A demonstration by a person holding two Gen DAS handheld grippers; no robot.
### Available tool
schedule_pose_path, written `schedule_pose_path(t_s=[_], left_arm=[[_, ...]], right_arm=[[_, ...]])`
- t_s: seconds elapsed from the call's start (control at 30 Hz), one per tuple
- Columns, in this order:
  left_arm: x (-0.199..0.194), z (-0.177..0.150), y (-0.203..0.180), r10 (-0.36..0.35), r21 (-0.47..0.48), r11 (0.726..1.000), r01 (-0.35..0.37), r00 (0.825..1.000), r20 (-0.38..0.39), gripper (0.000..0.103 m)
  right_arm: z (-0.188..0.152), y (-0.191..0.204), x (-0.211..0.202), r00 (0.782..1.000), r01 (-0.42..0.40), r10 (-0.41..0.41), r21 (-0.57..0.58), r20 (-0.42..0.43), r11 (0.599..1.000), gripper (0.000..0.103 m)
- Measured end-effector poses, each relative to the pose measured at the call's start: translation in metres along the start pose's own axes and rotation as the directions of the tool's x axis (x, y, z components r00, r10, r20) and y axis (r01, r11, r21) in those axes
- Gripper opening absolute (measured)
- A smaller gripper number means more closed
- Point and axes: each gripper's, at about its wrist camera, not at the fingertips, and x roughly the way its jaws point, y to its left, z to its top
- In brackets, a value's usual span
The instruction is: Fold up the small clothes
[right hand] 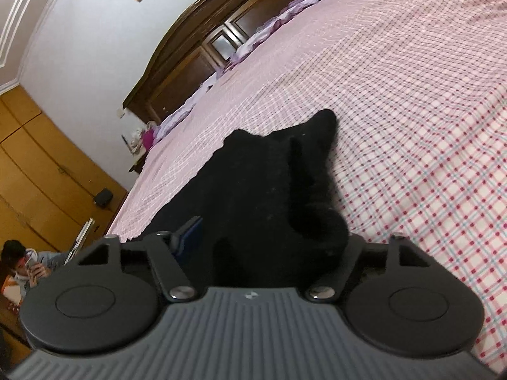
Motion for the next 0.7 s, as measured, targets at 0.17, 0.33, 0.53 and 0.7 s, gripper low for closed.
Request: schedule_pose_path(t_s=[0.17, 0.33, 0.53, 0.7], left_arm=[[0.000, 0.001, 0.001, 0.006, -0.003, 1.000, -0.006, 1.000, -0.004, 0.103], [-0.002, 0.001, 0.003, 0.015, 0.002, 1.000, -0.015, 1.000, -0.010, 0.103], [-0.005, 0.005, 0.004, 0.024, 0.059, 0.998, -0.023, 1.000, -0.011, 0.103], [-0.007, 0.015, 0.009, 0.028, 0.092, 0.995, -0.027, 1.000, -0.004, 0.103]], right_arm=[[0.005, -0.002, -0.003, 1.000, -0.001, 0.000, 0.028, 0.012, 1.000, 0.025], [0.012, -0.002, -0.011, 0.999, -0.035, 0.034, 0.062, 0.017, 0.997, 0.021], [0.023, 0.013, -0.013, 0.998, -0.066, 0.066, 0.072, 0.011, 0.995, 0.020], [0.030, 0.033, -0.014, 0.995, -0.096, 0.096, 0.048, 0.007, 0.994, 0.019]])
